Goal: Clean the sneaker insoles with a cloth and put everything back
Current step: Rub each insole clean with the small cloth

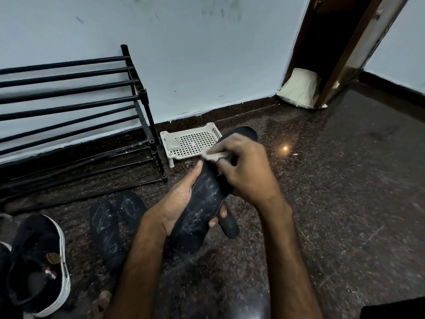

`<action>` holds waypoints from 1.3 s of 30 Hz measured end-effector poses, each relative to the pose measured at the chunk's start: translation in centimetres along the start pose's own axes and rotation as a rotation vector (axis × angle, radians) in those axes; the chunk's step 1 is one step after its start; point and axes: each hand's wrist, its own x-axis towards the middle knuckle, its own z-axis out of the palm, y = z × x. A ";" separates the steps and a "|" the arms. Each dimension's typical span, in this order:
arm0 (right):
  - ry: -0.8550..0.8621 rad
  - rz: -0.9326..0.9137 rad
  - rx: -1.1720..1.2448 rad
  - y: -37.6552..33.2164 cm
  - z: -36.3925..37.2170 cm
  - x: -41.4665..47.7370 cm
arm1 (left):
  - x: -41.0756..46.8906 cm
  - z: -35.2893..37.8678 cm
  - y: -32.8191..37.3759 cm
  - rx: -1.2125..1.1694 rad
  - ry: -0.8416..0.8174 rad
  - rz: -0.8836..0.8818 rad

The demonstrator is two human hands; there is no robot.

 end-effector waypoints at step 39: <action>0.087 0.070 -0.080 2.7 1.1 -0.9 | 0.2 -1.5 -0.6 -0.067 0.004 0.104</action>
